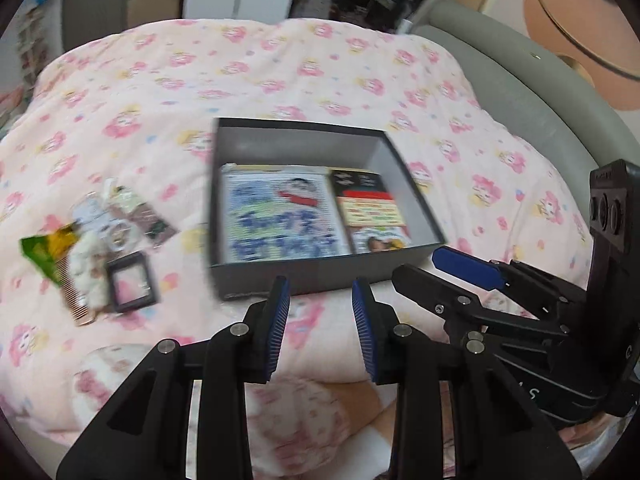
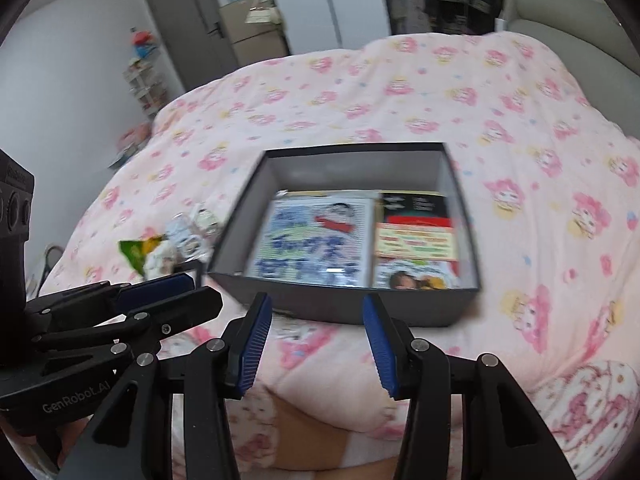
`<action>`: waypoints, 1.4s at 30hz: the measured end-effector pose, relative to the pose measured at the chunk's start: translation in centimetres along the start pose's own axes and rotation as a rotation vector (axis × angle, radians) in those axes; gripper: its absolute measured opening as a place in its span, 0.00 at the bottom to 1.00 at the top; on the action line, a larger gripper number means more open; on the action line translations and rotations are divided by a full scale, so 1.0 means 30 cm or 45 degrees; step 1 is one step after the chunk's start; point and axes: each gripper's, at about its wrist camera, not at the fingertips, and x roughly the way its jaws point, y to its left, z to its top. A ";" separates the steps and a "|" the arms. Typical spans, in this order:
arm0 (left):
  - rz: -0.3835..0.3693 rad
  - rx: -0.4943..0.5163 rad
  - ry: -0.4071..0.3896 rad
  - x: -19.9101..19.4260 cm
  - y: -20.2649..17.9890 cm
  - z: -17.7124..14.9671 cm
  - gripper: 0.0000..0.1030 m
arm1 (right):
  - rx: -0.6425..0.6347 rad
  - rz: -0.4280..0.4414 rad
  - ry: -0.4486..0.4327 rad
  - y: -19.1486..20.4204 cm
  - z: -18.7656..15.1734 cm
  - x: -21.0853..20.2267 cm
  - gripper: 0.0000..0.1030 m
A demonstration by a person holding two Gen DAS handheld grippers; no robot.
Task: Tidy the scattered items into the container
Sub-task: 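Withdraw the left gripper and move over the remaining items, then grasp the black square frame with the left gripper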
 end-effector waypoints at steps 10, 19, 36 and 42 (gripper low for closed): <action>0.167 -0.318 -0.005 -0.073 0.460 -0.113 0.32 | -0.203 0.185 0.111 0.322 0.026 0.199 0.42; 0.169 -0.556 0.066 0.023 0.783 -0.191 0.32 | -0.293 0.253 0.281 0.508 0.051 0.456 0.42; -0.103 -0.600 0.388 0.414 0.975 -0.116 0.23 | -0.327 0.214 0.531 0.609 0.037 0.847 0.35; -0.143 -0.663 0.427 0.474 1.002 -0.140 0.12 | -0.300 0.216 0.600 0.618 0.017 0.939 0.34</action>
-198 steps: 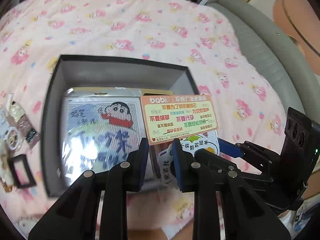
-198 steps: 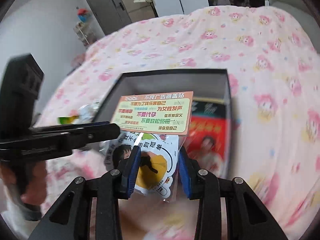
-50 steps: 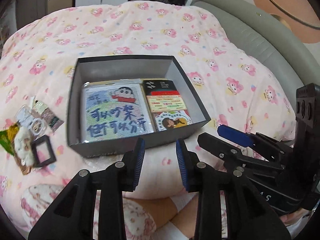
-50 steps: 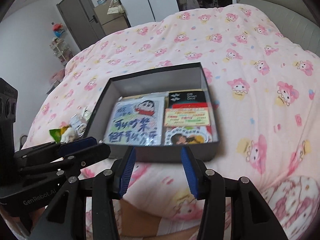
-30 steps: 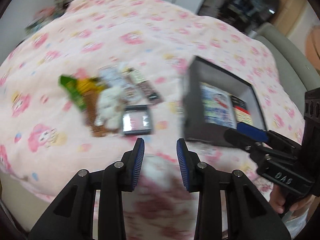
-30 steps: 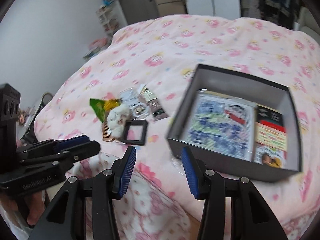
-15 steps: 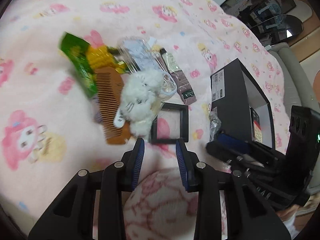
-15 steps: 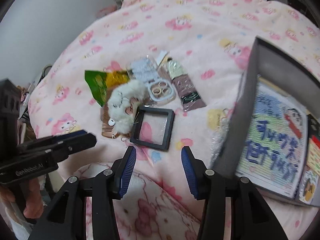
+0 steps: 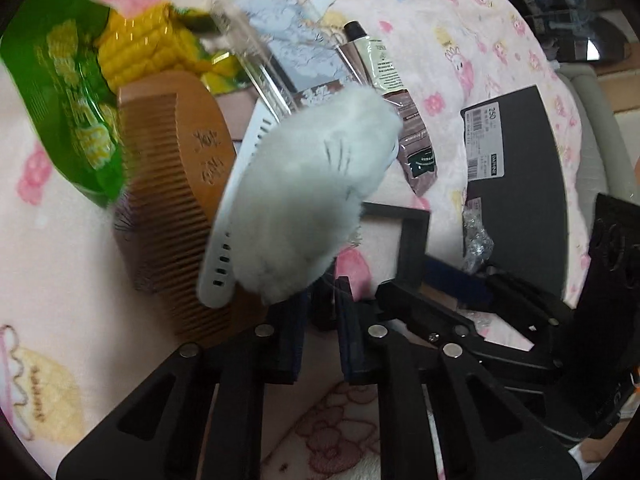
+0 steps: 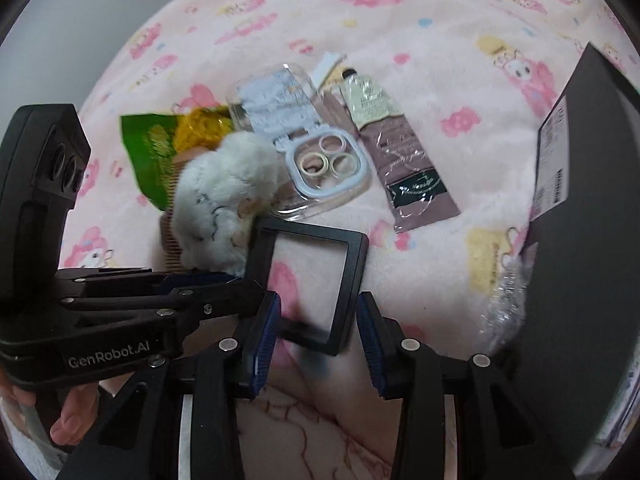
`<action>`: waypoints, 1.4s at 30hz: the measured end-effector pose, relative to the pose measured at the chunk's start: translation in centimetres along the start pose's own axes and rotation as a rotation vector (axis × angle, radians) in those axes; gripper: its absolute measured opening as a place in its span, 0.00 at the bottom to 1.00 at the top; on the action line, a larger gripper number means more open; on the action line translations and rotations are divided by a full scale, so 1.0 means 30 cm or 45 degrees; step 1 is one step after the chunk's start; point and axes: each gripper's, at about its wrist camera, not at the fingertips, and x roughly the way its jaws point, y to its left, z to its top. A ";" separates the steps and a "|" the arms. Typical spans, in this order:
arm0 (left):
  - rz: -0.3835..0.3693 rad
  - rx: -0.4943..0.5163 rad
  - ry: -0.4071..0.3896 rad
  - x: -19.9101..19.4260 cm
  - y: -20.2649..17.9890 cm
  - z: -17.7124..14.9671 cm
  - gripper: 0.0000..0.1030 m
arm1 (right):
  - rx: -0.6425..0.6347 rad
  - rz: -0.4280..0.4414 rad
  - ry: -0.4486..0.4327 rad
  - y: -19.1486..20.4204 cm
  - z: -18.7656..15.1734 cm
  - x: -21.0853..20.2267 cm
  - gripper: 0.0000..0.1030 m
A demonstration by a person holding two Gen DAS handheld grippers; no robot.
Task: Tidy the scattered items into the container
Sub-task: 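Grasp the black square frame with the left gripper, then carry the black frame with the left gripper into the box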
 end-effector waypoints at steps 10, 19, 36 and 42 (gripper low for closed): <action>-0.057 0.083 -0.140 -0.134 -0.115 -0.087 0.16 | 0.012 0.105 -0.153 0.009 -0.064 -0.202 0.27; -0.146 0.221 -0.265 -0.283 -0.335 -0.142 0.16 | 0.025 0.117 -0.383 -0.027 -0.153 -0.489 0.27; -0.223 0.568 0.052 0.161 -0.998 -0.086 0.16 | 0.352 -0.111 -0.512 -0.612 -0.393 -0.716 0.27; -0.141 0.593 0.181 0.331 -1.060 -0.104 0.17 | 0.417 -0.105 -0.377 -0.782 -0.433 -0.614 0.27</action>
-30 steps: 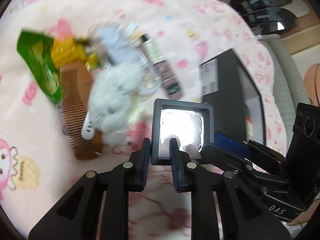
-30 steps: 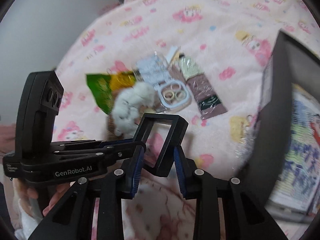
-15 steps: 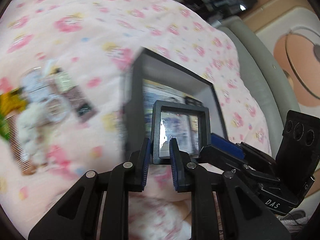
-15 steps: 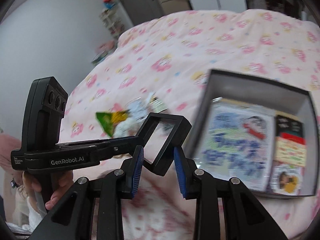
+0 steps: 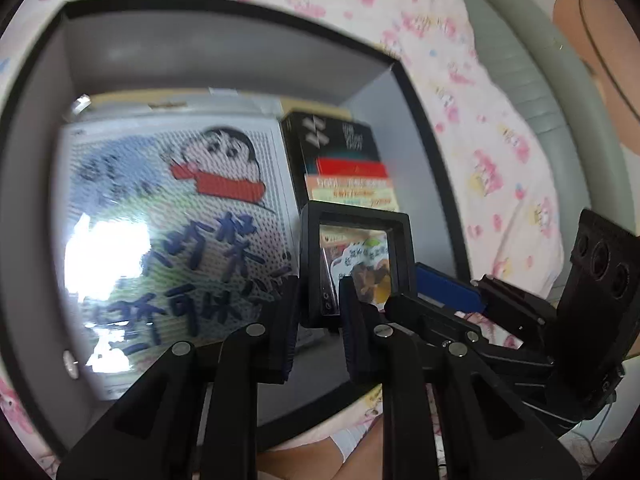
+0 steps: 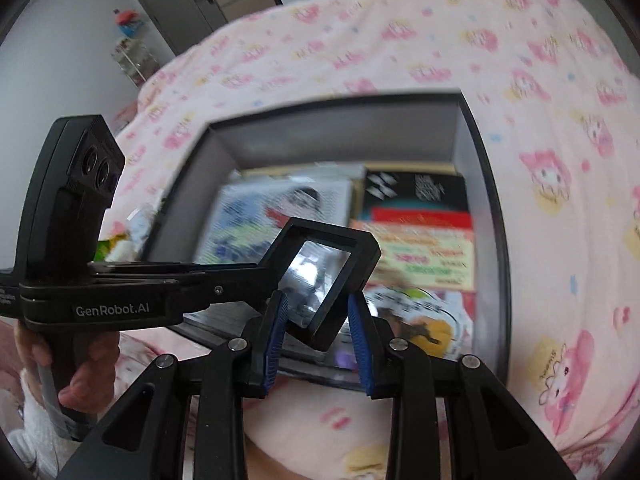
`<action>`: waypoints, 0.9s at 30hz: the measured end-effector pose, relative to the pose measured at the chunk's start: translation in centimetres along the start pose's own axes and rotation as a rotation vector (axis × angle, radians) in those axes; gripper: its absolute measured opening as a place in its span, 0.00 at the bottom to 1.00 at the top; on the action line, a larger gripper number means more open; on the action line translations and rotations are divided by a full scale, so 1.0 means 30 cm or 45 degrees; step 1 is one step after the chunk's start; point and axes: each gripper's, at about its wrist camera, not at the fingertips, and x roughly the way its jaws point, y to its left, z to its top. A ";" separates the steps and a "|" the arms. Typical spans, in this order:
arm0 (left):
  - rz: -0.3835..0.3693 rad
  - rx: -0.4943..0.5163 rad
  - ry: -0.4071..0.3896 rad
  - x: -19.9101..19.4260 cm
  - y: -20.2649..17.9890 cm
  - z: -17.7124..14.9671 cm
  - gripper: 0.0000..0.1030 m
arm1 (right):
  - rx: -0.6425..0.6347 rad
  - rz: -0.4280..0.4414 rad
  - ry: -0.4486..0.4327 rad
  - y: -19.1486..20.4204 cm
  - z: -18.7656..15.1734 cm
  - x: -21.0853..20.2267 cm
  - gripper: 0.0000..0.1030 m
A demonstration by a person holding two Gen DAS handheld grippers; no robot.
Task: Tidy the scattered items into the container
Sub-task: 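Carry the black frame with the left gripper into the box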
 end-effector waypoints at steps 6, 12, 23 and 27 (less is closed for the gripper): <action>0.003 0.030 0.073 0.048 -0.023 -0.017 0.17 | 0.065 0.019 0.046 -0.060 -0.006 0.032 0.27; 0.045 -0.042 -0.048 -0.008 0.021 0.002 0.17 | 0.012 -0.034 -0.049 -0.086 0.010 -0.069 0.27; 0.030 0.100 0.056 0.085 -0.108 -0.017 0.15 | -0.054 -0.152 -0.072 -0.090 0.042 -0.047 0.27; 0.030 0.095 0.024 0.072 -0.087 -0.014 0.15 | -0.071 -0.166 -0.059 -0.085 0.030 -0.049 0.27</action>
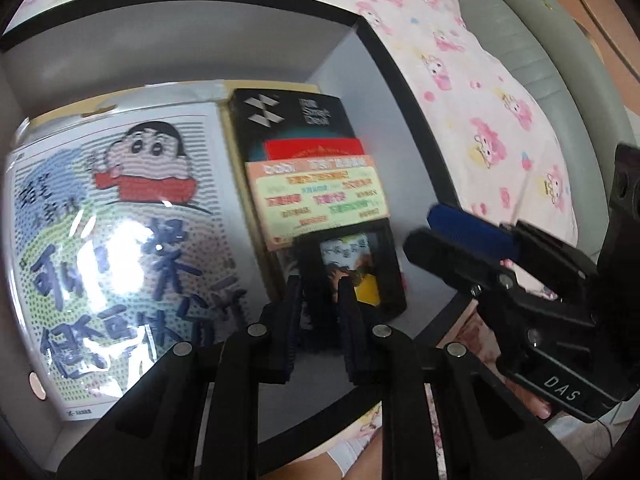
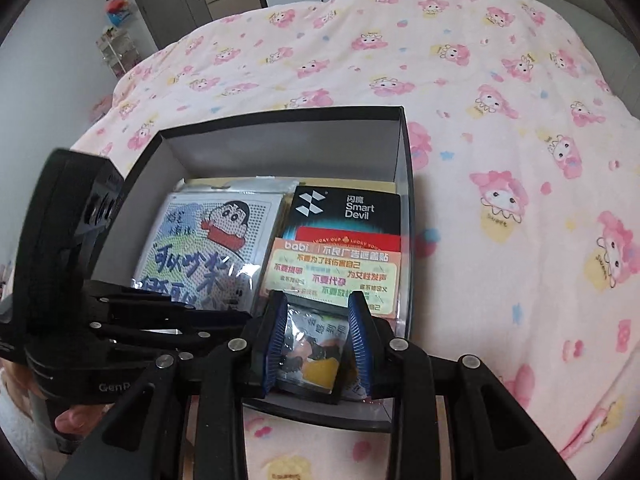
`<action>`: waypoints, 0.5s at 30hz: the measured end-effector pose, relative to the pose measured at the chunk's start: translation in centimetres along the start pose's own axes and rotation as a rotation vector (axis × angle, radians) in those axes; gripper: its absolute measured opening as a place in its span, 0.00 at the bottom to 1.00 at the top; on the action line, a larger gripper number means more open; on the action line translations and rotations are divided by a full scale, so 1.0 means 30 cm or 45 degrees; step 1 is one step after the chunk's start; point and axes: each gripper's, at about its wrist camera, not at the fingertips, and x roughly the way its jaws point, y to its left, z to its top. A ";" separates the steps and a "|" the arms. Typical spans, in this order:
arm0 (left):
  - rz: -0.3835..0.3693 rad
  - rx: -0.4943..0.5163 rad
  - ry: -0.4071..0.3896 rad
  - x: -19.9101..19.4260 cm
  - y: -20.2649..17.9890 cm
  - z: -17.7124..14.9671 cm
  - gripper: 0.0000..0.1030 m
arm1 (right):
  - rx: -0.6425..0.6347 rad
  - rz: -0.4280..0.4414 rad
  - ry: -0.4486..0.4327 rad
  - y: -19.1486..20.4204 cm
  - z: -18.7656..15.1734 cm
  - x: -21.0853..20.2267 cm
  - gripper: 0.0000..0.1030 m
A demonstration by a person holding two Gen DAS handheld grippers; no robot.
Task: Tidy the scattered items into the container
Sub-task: 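Carry the black frame with the left gripper into the box, then lower the black frame beside the card and open the left gripper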
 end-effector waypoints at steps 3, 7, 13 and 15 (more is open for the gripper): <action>0.001 -0.034 -0.012 -0.010 0.041 -0.010 0.15 | -0.013 0.017 0.037 0.005 -0.008 0.020 0.27; -0.087 -0.021 0.001 0.019 0.003 0.007 0.16 | -0.011 0.011 0.060 0.015 -0.013 0.037 0.27; -0.166 0.006 0.080 0.090 -0.028 0.022 0.15 | 0.040 -0.028 0.000 -0.023 0.000 -0.007 0.27; -0.137 0.021 0.062 0.065 -0.028 0.006 0.16 | 0.042 -0.026 0.000 -0.029 0.002 -0.012 0.27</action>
